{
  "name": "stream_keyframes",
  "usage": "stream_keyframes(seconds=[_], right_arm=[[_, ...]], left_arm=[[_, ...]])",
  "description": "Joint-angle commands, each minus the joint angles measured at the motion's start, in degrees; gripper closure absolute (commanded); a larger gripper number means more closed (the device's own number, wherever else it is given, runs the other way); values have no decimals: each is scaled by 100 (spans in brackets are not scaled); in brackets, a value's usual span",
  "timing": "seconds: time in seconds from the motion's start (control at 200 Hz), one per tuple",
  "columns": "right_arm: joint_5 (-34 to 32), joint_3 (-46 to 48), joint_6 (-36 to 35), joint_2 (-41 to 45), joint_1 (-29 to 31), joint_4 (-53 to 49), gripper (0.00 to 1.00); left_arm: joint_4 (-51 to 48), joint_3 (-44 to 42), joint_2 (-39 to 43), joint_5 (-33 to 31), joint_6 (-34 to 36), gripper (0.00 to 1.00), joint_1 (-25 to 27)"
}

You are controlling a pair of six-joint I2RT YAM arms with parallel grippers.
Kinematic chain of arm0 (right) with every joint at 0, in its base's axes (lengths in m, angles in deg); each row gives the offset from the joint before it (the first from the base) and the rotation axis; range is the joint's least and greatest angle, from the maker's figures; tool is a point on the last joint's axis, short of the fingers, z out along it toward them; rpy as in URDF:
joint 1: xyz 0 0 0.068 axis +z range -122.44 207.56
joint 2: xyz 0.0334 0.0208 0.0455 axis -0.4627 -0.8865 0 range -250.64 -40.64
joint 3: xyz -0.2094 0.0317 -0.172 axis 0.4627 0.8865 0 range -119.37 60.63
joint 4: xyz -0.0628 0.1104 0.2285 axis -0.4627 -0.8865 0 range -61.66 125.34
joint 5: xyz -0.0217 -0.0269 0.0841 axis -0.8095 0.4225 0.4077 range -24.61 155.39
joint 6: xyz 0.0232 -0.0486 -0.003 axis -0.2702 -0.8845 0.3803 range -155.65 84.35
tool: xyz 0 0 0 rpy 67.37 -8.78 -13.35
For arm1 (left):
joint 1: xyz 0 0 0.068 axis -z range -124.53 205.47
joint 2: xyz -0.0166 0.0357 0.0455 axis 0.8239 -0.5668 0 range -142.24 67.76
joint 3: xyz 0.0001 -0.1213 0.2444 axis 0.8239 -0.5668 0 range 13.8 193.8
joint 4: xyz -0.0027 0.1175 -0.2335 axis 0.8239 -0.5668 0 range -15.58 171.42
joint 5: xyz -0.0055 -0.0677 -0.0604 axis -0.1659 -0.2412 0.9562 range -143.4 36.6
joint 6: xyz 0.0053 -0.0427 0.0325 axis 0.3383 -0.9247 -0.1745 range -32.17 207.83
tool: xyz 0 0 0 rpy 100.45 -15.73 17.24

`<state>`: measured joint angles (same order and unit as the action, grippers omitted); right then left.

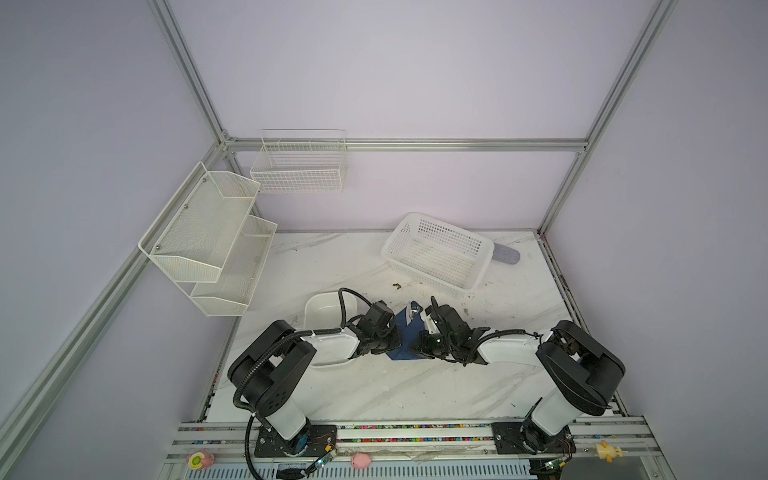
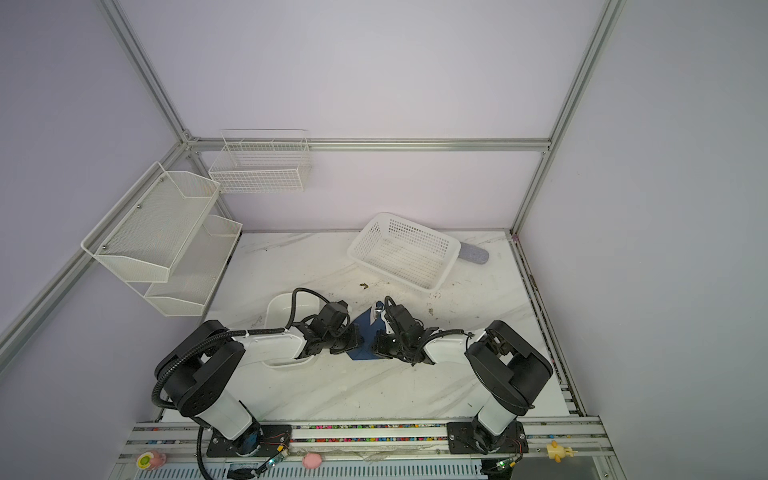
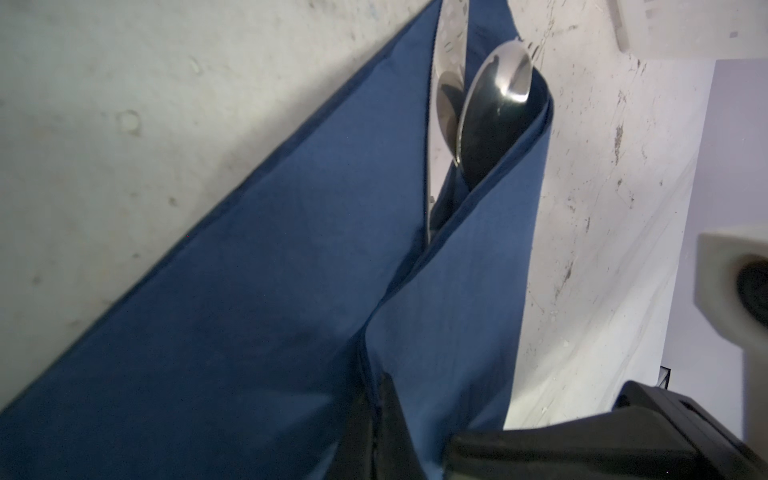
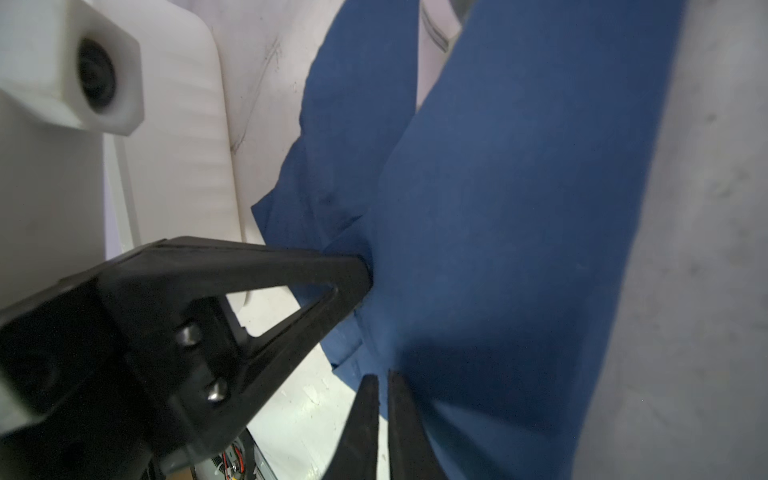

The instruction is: Place the utensils on the paper napkin and roll it up

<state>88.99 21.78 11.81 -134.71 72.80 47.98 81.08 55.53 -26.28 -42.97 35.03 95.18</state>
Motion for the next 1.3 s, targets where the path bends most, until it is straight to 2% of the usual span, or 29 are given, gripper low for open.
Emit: stream_keyframes(seconds=[0.0,0.355,0.395,0.46,0.51,0.59,0.695,0.78,0.865,0.96,1.295], right_arm=[[-50,-140,-82,-136,62,-97,89],[-253,-151,-128,-383,80,-421,90],[-235,-141,-128,-387,82,-412,90],[-233,-127,-140,-362,77,-403,90],[-237,-119,-132,-350,78,-395,90],[-198,-123,-134,-359,75,-359,90],[-189,-123,-132,-367,81,-340,90],[-197,-123,-131,-360,80,-342,90],[-192,-124,-128,-359,82,-333,90],[-180,-123,-122,-367,81,-315,90],[-186,-158,-107,-381,78,-306,90]], left_arm=[[-362,-81,44,-77,103,100,38],[-391,-32,205,-18,162,100,37],[-409,-17,268,-24,164,95,38],[-438,-30,395,-89,160,95,37],[-569,-9,495,-211,155,91,44],[-803,48,619,-387,148,75,37],[-1080,53,808,-616,48,74,41],[-1455,78,918,-919,-141,66,31],[-1848,154,962,-1166,-246,63,24],[-2018,191,990,-1334,-292,55,29],[-2445,363,729,-1795,-442,45,-97]])
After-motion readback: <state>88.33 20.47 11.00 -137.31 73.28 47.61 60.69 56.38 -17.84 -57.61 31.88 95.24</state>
